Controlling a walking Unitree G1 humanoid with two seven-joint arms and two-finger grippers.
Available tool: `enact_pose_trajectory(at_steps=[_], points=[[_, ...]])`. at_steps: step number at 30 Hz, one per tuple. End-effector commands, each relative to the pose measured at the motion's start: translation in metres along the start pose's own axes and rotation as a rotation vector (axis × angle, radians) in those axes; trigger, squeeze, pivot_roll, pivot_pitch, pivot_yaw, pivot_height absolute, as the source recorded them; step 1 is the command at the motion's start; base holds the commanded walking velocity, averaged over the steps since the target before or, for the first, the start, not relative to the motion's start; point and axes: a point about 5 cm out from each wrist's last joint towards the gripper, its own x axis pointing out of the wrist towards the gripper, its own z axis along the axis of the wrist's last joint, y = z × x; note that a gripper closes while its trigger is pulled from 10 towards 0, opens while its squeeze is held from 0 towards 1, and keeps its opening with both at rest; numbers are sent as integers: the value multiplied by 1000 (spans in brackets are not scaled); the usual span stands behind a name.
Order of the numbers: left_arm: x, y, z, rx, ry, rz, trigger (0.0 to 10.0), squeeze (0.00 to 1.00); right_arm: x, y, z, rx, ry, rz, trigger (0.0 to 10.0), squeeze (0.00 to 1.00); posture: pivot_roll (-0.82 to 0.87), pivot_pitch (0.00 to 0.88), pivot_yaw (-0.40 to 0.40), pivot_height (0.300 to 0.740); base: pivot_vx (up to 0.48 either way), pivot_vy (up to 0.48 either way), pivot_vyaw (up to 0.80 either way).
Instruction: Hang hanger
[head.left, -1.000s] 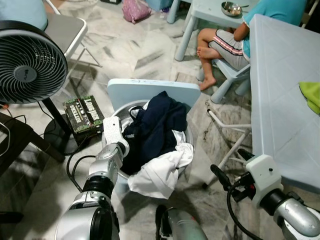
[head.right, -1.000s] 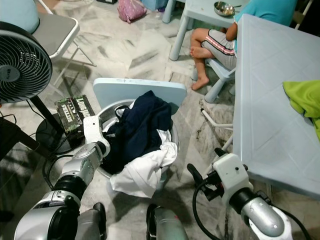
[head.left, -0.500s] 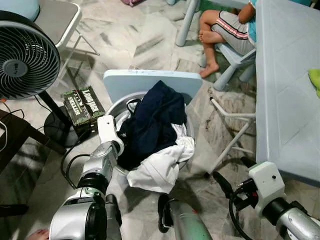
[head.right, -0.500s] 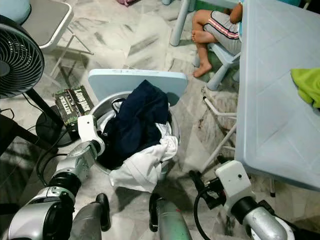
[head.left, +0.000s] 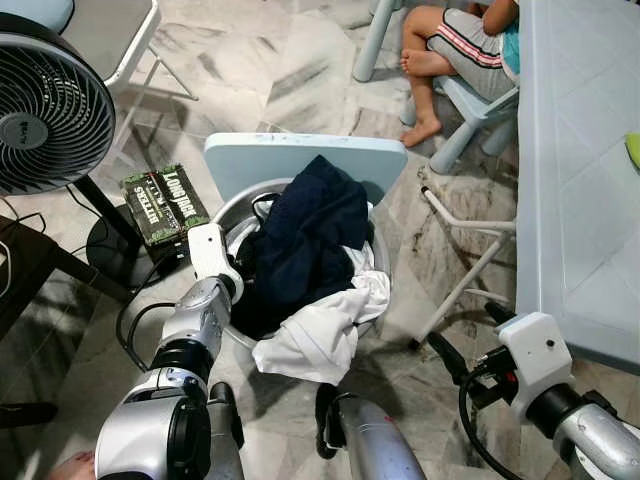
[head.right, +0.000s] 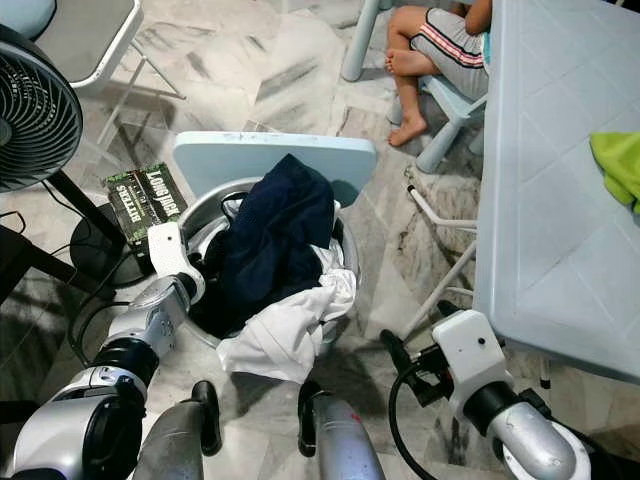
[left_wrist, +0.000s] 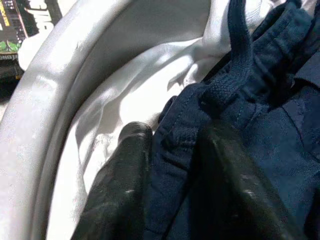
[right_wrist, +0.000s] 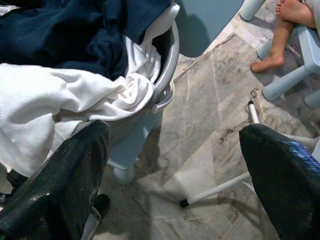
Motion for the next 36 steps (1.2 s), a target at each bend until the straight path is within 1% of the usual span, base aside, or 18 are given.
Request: enact_pose_trajectory(at_steps=[1, 10, 16, 17, 20, 21, 22, 25, 31, 32, 34, 36], points=[[-1, 0, -8, 14, 30, -7, 0, 0, -2, -2, -4, 0, 26, -17, 10000, 0, -246, 333, -118, 740, 0, 0, 0], [0, -1, -8, 25, 15, -15, 0, 0, 1, -6, -3, -5, 18, -27, 10000, 0, -247, 329, -118, 740, 0, 0, 0], [0, -1, -6, 22, -4, -23, 0, 0, 1, -3, -2, 13, 12, -4, 10000, 0, -248, 329, -115, 740, 0, 0, 0], [0, -1, -6, 23, -5, -23, 0, 0, 0, 0, -2, 30, 7, 29, 10000, 0, -248, 329, -115, 740, 0, 0, 0], [0, -2, -7, 27, -3, -29, 0, 0, -4, 17, 4, 106, -8, 223, 10000, 0, -251, 326, -114, 740, 0, 0, 0], [0, -2, -7, 27, -3, -29, 0, 0, -4, 17, 4, 106, -8, 223, 10000, 0, -251, 326, -114, 740, 0, 0, 0], [0, -3, -7, 28, -3, -31, 0, 0, -6, 19, 5, 115, -8, 252, 10000, 0, -251, 326, -114, 740, 0, 0, 0], [0, -4, -7, 24, -9, -37, 0, 0, -7, 18, 5, 133, -2, 274, 10000, 0, -255, 322, -116, 740, 0, 0, 0], [1, -10, 2, 17, -83, -68, 0, 0, -6, 16, 3, 128, 11, 283, 10000, 0, -252, 319, -117, 740, 0, 0, 0], [1, -14, 8, 50, -118, -94, 0, 0, -5, 16, 2, 125, 12, 277, 10000, 0, -246, 316, -118, 740, 0, 0, 0], [0, -27, 20, 218, -201, -158, 0, 0, -3, 16, 2, 126, 11, 270, 10000, 0, -244, 315, -117, 740, 0, 0, 0], [-2, -41, 27, 313, -267, -227, 0, 0, -1, 15, 2, 118, 9, 259, 10000, 0, -238, 312, -115, 740, 0, 0, 0]])
